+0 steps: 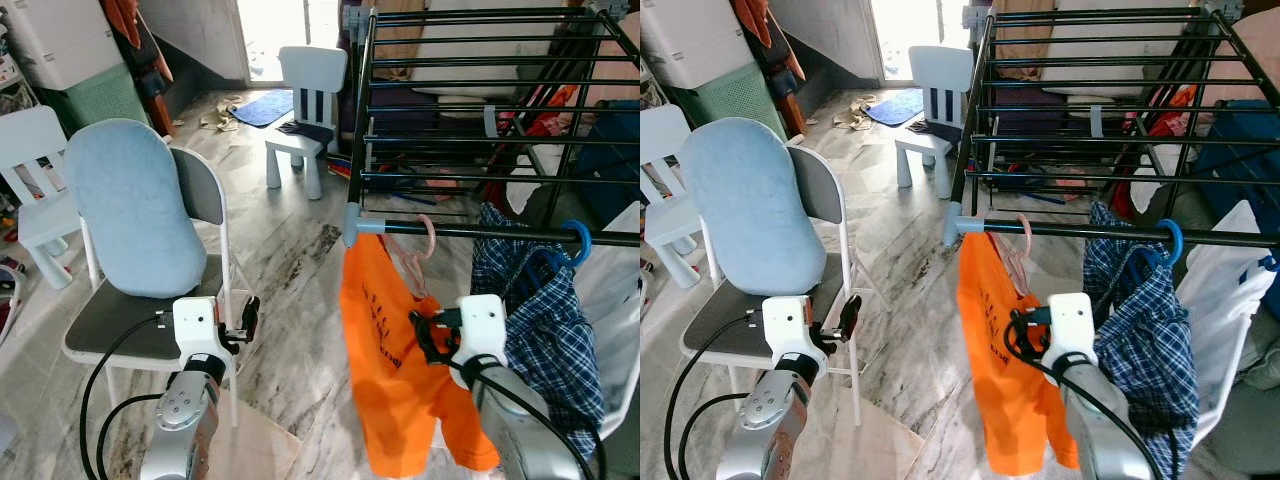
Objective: Hang hanger
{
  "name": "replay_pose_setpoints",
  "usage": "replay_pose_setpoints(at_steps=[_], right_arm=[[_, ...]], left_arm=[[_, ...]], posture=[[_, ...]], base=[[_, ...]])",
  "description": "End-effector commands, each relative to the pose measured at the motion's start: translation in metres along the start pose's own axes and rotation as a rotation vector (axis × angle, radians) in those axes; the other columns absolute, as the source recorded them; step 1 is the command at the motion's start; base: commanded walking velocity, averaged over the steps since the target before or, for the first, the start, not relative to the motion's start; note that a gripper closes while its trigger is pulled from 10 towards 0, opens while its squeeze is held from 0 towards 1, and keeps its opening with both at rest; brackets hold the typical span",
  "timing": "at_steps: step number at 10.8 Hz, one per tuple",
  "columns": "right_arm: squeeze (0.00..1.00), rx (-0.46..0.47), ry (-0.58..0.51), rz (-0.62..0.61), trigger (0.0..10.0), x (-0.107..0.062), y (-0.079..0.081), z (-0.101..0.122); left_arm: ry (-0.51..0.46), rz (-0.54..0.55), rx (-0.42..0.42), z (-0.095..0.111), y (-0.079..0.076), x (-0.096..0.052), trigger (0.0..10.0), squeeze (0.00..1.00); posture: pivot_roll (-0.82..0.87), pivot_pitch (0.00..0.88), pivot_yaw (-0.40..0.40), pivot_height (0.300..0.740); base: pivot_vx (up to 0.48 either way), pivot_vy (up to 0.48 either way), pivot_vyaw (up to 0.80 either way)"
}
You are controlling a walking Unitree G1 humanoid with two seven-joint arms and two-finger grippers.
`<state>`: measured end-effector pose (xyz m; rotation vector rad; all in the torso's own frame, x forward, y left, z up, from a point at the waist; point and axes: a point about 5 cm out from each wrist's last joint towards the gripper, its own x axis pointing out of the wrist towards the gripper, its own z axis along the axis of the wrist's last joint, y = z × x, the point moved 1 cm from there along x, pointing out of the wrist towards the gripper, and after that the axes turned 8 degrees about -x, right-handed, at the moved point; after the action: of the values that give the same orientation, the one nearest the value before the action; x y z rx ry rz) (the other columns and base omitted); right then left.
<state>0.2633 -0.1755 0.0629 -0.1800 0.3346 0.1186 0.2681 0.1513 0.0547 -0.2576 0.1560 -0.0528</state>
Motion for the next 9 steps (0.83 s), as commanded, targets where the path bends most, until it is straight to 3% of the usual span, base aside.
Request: replay_pose_setpoints(at_steps=[1,7,9], right_arm=[[1.00,-0.003,-0.028,0.010,10.0,-0.002,0.001,0.005],[1.00,-0.055,-0.044,0.020,10.0,0.006,-0.010,0.009],[1.00,-0.105,-0.046,0.014,10.0,0.004,-0.014,0.009]], left_arm=[[0.013,0.011,0.012,-0.002,0.003,-0.001,10.0,0.00],[0.052,-0.036,0.014,-0.008,0.001,0.004,10.0,0.00],[0.031,-0.060,0.036,-0.001,0.003,-0.001,10.0,0.00]], posture=[[-0.09,0.000,0.082,0.740],[-0.11,0.000,0.072,0.740],[-0.09,0.000,0.056,0.740]], base=[[0.000,0.000,0.00],[-0.248,0.000,0.00],[0.000,0.000,0.00]])
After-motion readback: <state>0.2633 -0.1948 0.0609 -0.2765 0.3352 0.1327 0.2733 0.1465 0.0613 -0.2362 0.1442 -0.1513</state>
